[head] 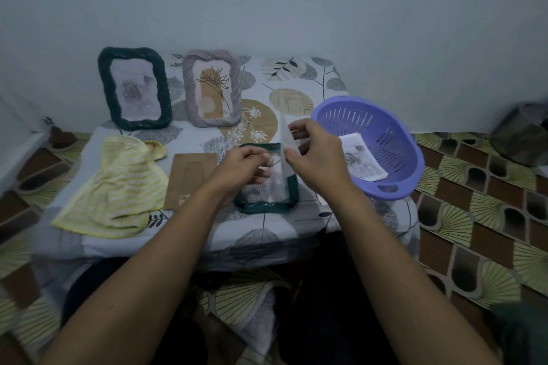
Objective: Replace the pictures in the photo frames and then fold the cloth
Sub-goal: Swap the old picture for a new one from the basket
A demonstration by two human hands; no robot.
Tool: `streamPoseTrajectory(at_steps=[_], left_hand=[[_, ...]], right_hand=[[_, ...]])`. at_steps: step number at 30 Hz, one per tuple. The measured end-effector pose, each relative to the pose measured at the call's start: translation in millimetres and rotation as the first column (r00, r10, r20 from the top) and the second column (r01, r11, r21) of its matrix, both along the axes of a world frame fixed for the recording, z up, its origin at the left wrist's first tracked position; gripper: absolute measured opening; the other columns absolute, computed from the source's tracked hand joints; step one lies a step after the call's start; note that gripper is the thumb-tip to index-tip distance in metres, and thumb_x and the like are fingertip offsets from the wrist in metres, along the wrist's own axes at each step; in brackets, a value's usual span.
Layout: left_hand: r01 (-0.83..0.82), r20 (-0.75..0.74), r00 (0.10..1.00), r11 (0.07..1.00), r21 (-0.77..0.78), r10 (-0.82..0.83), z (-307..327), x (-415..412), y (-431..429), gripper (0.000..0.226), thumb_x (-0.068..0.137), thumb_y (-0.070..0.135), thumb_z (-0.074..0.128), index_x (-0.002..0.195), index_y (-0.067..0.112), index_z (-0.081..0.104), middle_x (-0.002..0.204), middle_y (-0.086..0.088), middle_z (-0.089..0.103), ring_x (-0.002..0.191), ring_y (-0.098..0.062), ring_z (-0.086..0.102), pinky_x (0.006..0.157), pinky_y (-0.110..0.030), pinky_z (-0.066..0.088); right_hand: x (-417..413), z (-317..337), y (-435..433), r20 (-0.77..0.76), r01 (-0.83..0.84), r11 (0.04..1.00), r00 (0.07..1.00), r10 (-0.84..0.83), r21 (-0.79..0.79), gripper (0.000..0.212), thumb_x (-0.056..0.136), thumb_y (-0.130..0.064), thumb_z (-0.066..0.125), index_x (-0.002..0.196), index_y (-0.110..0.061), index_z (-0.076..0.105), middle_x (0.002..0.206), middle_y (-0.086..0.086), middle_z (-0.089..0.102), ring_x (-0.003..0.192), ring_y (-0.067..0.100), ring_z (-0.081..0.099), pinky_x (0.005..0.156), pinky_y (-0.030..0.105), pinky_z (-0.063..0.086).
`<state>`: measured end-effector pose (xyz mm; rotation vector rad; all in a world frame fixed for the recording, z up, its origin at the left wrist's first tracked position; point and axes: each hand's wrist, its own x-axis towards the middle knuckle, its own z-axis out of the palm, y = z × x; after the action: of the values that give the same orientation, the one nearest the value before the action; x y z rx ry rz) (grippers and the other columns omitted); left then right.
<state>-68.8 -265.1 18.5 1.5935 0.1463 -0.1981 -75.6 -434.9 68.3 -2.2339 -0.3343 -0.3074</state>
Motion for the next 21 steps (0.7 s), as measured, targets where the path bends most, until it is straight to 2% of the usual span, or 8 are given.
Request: streamPoseTrajectory(at_steps=[2,5,6,9,11,15,19,21], left_hand=[[-0.017,-0.049,0.999,0.999,-0.05,0.014,-5.1,-4.1,9.4,0.019,0.101,0.016,0.055,0.119,0.011,0.059,0.103,-0.011,0.067,0.08,-0.023,0.066,0.084,-0.047,0.057],[-0.049,-0.094,0.995,0.993,-0.11,0.039,-9.3,-9.9,18.0,0.024,0.103,0.015,0.049,0.126,0.011,0.053,0.102,-0.012,0.064,0.075,-0.022,0.063,0.073,-0.037,0.058],[-0.06,-0.099,0.994,0.993,-0.105,0.05,-11.0,-11.5,19.6,0.023,0.103,0.013,0.048,0.126,0.01,0.053,0.098,-0.011,0.063,0.071,-0.02,0.062,0.067,-0.034,0.058],[-0.119,-0.115,0.988,0.988,-0.099,0.108,-17.9,-13.4,24.0,0.024,0.103,0.012,0.048,0.126,0.007,0.054,0.089,-0.011,0.057,0.06,-0.015,0.056,0.056,-0.028,0.057],[-0.185,-0.117,0.978,0.979,-0.082,0.175,-23.0,-13.1,26.8,0.022,0.102,0.012,0.051,0.123,0.008,0.056,0.088,-0.01,0.058,0.06,-0.014,0.054,0.052,-0.026,0.054],[-0.257,-0.041,0.965,0.964,0.063,0.26,-34.6,-12.5,33.9,0.02,0.093,0.012,0.067,0.113,0.014,0.064,0.08,-0.007,0.062,0.057,-0.016,0.055,0.052,-0.029,0.045],[-0.257,0.09,0.966,0.921,0.293,0.24,-38.2,-13.7,32.7,0.018,0.086,0.015,0.074,0.097,0.025,0.064,0.081,-0.01,0.069,0.076,-0.021,0.067,0.07,-0.035,0.055],[-0.26,0.158,0.964,0.89,0.373,0.215,-37.7,-15.1,28.8,0.019,0.084,0.013,0.075,0.095,0.023,0.063,0.073,-0.008,0.069,0.074,-0.019,0.066,0.071,-0.031,0.053]], right_hand=[[0.1,-7.8,10.7,-0.054,-0.016,0.998,0.998,0.019,0.053,0.036,0.085,-0.009,0.072,0.118,-0.015,0.061,0.089,-0.019,0.056,0.067,-0.01,0.054,0.062,0.002,0.04],[1.2,-18.4,22.3,-0.121,-0.028,0.992,0.992,0.043,0.121,0.042,0.085,-0.011,0.074,0.123,-0.02,0.058,0.093,-0.014,0.059,0.069,-0.009,0.054,0.062,0.003,0.041],[1.9,-21.9,25.1,-0.14,-0.024,0.989,0.989,0.045,0.149,0.044,0.085,-0.011,0.074,0.124,-0.022,0.056,0.095,-0.013,0.062,0.071,-0.007,0.057,0.065,0.008,0.044],[4.6,-32.8,31.3,-0.199,-0.008,0.971,0.978,0.058,0.241,0.052,0.084,-0.011,0.074,0.129,-0.026,0.054,0.108,-0.007,0.067,0.085,0.01,0.068,0.079,0.037,0.057],[5.7,-38.6,32.4,-0.226,0.007,0.961,0.972,0.057,0.275,0.055,0.084,-0.011,0.074,0.131,-0.028,0.051,0.111,-0.004,0.067,0.09,0.015,0.068,0.083,0.043,0.057],[8.8,-49.7,27.1,-0.298,0.074,0.962,0.955,0.008,0.262,0.062,0.083,-0.011,0.076,0.136,-0.024,0.046,0.106,-0.008,0.062,0.095,0.017,0.065,0.085,0.039,0.055],[11.8,-62.6,17.6,-0.426,0.12,0.985,0.903,-0.056,0.126,0.056,0.083,-0.017,0.074,0.133,-0.018,0.048,0.101,-0.003,0.063,0.099,0.022,0.063,0.087,0.042,0.054],[12.5,-67.9,14.0,-0.445,0.118,0.992,0.891,-0.086,0.045,0.05,0.084,-0.023,0.071,0.13,-0.019,0.051,0.09,-0.009,0.06,0.096,0.021,0.062,0.087,0.041,0.052]])
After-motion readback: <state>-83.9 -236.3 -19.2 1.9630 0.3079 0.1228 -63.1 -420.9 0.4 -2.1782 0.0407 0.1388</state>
